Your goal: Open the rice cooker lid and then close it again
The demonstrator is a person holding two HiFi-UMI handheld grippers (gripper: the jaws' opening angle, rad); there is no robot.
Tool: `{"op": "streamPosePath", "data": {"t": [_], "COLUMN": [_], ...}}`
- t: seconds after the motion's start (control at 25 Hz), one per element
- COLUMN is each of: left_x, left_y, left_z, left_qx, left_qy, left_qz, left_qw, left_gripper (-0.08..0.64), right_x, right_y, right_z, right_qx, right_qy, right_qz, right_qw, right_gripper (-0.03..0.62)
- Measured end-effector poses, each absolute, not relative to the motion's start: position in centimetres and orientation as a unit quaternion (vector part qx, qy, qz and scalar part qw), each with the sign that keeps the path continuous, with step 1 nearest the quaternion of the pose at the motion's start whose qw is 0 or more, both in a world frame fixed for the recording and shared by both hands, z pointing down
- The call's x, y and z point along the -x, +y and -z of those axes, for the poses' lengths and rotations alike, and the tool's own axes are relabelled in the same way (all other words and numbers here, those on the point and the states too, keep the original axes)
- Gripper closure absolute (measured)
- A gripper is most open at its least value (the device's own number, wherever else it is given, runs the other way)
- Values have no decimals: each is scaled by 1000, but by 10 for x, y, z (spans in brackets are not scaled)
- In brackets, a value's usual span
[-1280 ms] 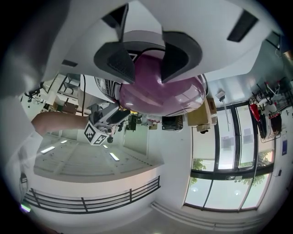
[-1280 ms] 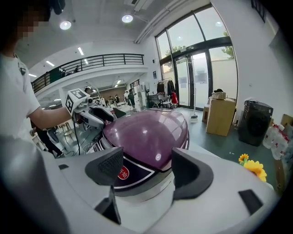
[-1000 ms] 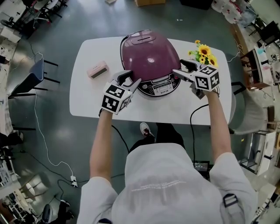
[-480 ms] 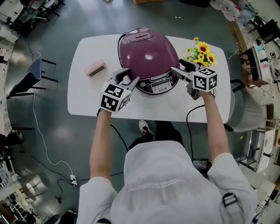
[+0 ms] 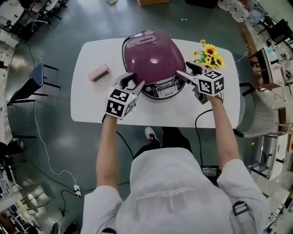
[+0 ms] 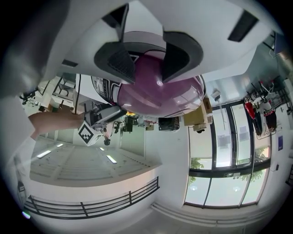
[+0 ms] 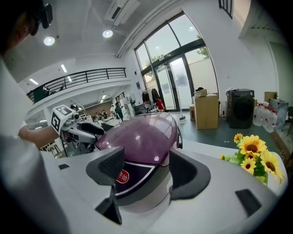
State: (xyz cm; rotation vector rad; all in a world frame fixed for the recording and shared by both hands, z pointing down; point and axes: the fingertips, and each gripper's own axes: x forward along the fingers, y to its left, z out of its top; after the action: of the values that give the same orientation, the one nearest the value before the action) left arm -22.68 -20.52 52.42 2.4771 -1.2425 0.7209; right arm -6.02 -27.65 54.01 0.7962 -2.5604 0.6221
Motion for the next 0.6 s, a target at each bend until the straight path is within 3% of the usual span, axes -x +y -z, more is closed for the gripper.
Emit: {"op": "streamPosePath", "data": {"t": [0.2, 0.32, 0.6], "left_x": [227, 230, 231], "left_y": [-208, -203, -195], "left_z": [-526, -528, -498], "left_qx": [-855, -856, -859], "left_qy": [-442, -444, -465], "left_qz": [-230, -217, -155], "left_qw": [144, 152, 146], "left_gripper": [376, 376, 360], "right_x": [55, 54, 31], "right_y": [-280, -272, -247], "right_z": [-541, -529, -478], "right_qx": [-312, -334, -404], "right_qy": [-905, -905, -895], "right_qz": [-224, -188, -121], "right_qw": [183, 183, 145], "right_gripper": [278, 365, 408]}}
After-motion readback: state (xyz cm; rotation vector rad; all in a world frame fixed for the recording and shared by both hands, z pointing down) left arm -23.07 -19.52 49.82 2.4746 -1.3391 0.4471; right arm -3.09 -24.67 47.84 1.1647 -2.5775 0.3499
